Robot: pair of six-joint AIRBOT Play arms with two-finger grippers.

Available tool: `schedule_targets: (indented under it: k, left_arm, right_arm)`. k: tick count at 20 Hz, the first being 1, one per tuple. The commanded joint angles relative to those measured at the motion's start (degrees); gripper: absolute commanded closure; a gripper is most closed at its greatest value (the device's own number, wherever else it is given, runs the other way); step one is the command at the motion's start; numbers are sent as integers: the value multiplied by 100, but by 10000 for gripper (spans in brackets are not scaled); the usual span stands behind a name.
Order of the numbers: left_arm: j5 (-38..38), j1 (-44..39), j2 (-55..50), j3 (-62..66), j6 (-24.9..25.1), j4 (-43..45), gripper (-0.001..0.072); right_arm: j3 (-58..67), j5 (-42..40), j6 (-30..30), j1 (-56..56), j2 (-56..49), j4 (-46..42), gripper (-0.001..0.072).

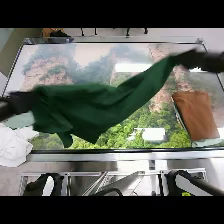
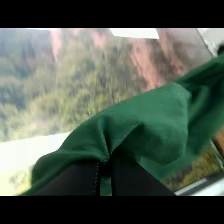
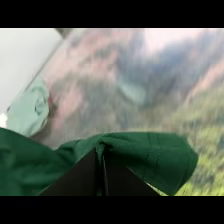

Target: Fold the shirts.

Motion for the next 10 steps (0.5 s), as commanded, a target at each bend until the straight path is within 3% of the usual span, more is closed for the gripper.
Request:
schedule_targets:
  k: [1, 2, 3, 4, 5, 6, 10]
  left_arm:
    - [752, -544, -691, -1519, 730, -245, 689]
    - [1091, -822, -1014, -1738, 949, -243, 685]
    - [1384, -1016, -1364, -1853, 1080, -243, 454]
    - [1541, -1143, -1749, -1821, 1073, -240, 76]
    - [1482, -1137, -2087, -1646, 1069, -236, -1]
    - [1228, -1029, -2402, -1329, 1069, -133, -1]
    - [-188, -87, -2990, -59, 695, 588, -1]
  right_arm:
    - [-1574, -564, -450, 411, -713, -50, 690]
    - [-1845, -855, -616, 509, -955, -52, 690]
    - [-2006, -1139, -697, 540, -1228, -52, 688]
    - [-2006, -1274, -693, 520, -1469, -46, 622]
    - [-1917, -1294, -695, 411, -1641, -24, 366]
    - [-1779, -1241, -693, 271, -1707, -26, 199]
    - [-1423, -599, -625, -450, -1233, -81, 178]
